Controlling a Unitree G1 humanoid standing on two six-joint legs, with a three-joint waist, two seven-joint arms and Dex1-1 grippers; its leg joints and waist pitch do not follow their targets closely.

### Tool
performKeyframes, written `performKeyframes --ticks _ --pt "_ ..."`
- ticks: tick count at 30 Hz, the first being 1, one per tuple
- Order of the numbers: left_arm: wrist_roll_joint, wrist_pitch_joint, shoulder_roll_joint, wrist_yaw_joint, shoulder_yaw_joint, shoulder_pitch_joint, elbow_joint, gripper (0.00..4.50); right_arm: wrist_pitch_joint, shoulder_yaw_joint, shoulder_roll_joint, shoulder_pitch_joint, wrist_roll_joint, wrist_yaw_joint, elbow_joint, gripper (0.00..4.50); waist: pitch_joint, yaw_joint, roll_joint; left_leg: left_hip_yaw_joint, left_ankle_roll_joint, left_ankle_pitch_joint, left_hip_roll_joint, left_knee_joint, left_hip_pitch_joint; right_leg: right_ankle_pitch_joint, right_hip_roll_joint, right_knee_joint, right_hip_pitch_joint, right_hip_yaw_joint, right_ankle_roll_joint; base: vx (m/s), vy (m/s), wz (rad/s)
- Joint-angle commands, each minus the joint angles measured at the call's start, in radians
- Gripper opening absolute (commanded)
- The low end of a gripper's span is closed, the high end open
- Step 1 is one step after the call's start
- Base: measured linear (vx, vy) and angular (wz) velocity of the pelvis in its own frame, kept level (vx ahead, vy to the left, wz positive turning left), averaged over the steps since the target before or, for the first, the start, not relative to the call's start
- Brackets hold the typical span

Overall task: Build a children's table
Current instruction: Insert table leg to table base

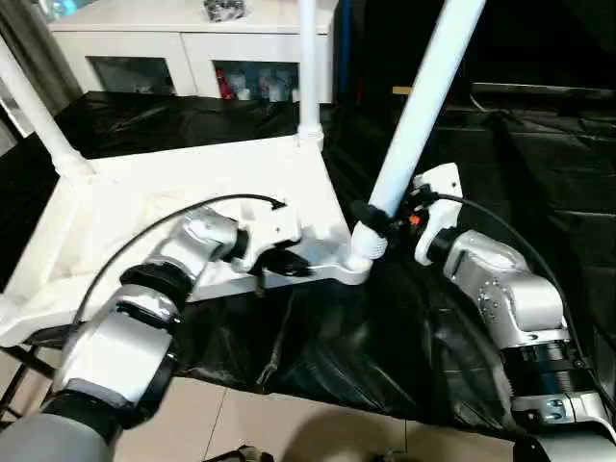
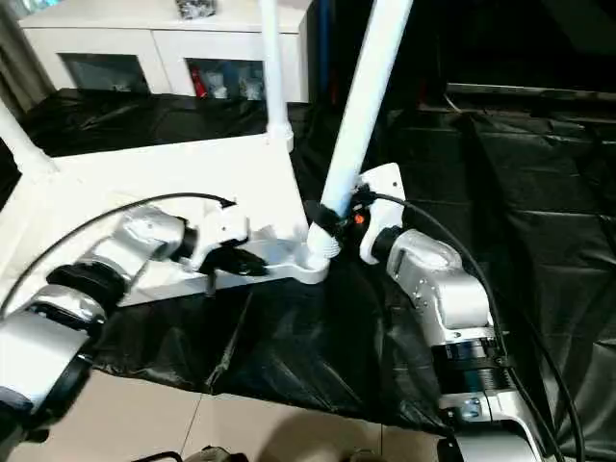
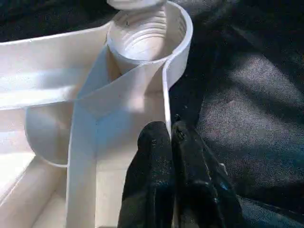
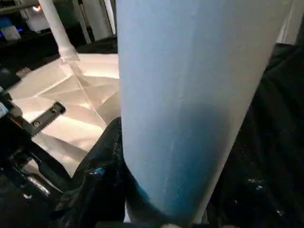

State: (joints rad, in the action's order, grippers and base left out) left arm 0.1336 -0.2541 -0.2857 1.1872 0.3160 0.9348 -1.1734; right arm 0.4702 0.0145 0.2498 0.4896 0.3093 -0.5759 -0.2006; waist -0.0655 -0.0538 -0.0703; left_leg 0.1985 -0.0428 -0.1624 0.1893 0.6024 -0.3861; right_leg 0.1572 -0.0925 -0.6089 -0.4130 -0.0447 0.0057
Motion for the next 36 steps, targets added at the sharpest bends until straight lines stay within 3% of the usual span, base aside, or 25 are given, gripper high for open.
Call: performKeyframes --ticks 1,2,5,13,14,18,24,33,34,36 --pt "-0.007 0.000 0.011 0.002 -0.011 -0.024 0.011 0.27 -0.004 0.022 0.003 -0.003 -0.008 -0.006 0.030 1.87 0.083 0.002 0.015 -0.016 0.018 -0.273 0.024 -0.068 0.022 0.294 -0.043 0.083 0.050 0.027 -0.238 0.000 0.000 0.00" --pt "-0.014 0.004 0.013 0.001 -0.019 -0.027 0.011 0.55 -0.005 0.024 0.002 -0.003 -0.010 -0.005 0.030 1.87 0.083 0.001 0.015 -0.016 0.017 -0.274 0.024 -0.068 0.023 0.295 -0.043 0.083 0.050 0.027 -0.237 0.000 0.000 0.00" --pt "-0.021 -0.001 0.002 -0.005 -0.035 -0.044 0.011 0.60 -0.007 0.037 0.004 -0.001 -0.018 -0.012 0.028 1.87 0.083 0.001 0.023 -0.016 0.018 -0.280 0.025 -0.069 0.022 0.313 -0.042 0.084 0.048 0.027 -0.228 0.000 0.000 0.00" --pt "-0.003 0.003 -0.036 -0.006 -0.035 -0.066 -0.001 0.66 -0.021 0.053 0.003 0.019 -0.037 -0.025 -0.001 1.87 0.083 0.003 0.021 -0.017 0.018 -0.265 0.026 -0.070 0.020 0.311 -0.044 0.083 0.045 0.029 -0.218 0.000 0.000 0.00" --pt "-0.003 0.004 -0.037 -0.006 -0.036 -0.067 -0.001 0.39 -0.022 0.054 0.003 0.020 -0.038 -0.026 -0.003 1.87 0.082 0.004 0.021 -0.017 0.017 -0.270 0.025 -0.070 0.020 0.315 -0.044 0.083 0.045 0.029 -0.220 0.000 0.000 0.00" --pt "-0.027 0.018 -0.039 0.009 -0.063 -0.070 0.000 0.12 -0.032 0.081 0.006 0.032 -0.046 -0.045 -0.021 1.87 0.081 0.006 0.022 -0.017 0.015 -0.273 0.025 -0.071 0.020 0.322 -0.045 0.083 0.045 0.029 -0.220 0.000 0.000 0.00" --pt "-0.067 0.005 -0.030 0.016 -0.097 -0.081 0.004 0.00 -0.047 0.092 -0.002 0.052 -0.068 -0.062 -0.053 1.87 0.083 0.008 0.024 -0.015 0.030 -0.249 0.025 -0.068 0.017 0.279 -0.044 0.079 0.046 0.029 -0.235 0.000 0.000 0.00" --pt "-0.055 -0.042 -0.029 -0.019 -0.099 -0.103 0.017 0.00 -0.072 0.112 -0.001 0.080 -0.083 -0.078 -0.089 1.87 0.080 0.013 0.030 -0.015 0.031 -0.256 0.026 -0.068 0.017 0.325 -0.046 0.082 0.045 0.030 -0.221 0.000 0.000 0.00" --pt "-0.068 -0.033 -0.023 -0.007 -0.113 -0.104 0.019 0.45 -0.077 0.116 -0.001 0.082 -0.085 -0.082 -0.094 1.87 0.080 0.014 0.034 -0.014 0.033 -0.255 0.026 -0.068 0.017 0.328 -0.045 0.084 0.045 0.030 -0.220 0.000 0.000 0.00" --pt "-0.082 -0.025 -0.017 0.004 -0.127 -0.104 0.019 0.57 -0.079 0.117 -0.002 0.083 -0.086 -0.084 -0.098 1.87 0.079 0.013 0.031 -0.015 0.034 -0.257 0.027 -0.069 0.018 0.337 -0.045 0.083 0.044 0.029 -0.220 0.000 0.000 0.00"
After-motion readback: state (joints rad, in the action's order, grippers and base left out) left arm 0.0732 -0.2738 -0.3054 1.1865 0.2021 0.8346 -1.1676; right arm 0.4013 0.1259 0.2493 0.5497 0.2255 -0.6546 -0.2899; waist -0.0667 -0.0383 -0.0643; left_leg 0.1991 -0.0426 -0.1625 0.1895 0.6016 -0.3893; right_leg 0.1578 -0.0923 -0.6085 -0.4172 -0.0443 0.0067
